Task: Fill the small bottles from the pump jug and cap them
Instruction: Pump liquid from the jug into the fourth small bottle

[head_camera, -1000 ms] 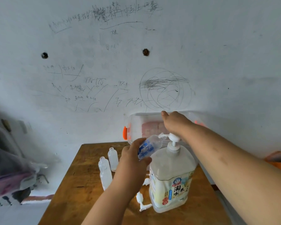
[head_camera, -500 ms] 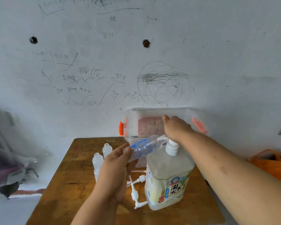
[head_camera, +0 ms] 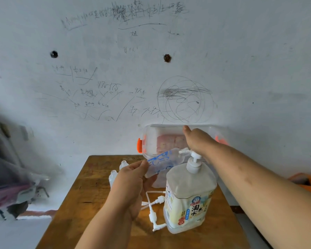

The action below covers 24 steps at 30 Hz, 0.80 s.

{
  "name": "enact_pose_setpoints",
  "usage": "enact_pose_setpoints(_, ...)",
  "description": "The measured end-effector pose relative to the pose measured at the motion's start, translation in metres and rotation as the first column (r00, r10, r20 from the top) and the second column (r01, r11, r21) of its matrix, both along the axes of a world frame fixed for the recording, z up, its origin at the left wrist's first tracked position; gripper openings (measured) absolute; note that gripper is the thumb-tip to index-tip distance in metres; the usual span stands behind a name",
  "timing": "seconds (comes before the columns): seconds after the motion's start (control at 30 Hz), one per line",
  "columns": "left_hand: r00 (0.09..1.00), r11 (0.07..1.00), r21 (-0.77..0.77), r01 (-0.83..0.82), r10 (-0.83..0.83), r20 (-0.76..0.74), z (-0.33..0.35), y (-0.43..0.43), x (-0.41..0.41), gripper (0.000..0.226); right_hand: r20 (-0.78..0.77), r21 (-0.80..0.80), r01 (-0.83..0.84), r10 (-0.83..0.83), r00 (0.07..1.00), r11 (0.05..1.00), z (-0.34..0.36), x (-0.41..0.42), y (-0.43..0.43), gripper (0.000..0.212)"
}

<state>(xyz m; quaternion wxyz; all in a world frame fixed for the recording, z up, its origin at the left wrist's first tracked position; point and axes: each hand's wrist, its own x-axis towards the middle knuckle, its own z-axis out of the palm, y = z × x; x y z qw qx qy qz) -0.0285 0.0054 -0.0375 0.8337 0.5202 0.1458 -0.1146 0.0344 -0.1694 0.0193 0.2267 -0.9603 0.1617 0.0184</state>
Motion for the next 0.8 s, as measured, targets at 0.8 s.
enact_pose_setpoints(0.8, 1.0, 1.0, -0.024, 0.001, 0.0, 0.018, 0.008, 0.001, -0.002, 0.015, 0.025, 0.042, -0.028, 0.027, 0.999, 0.999, -0.001, 0.002, -0.002, 0.047)
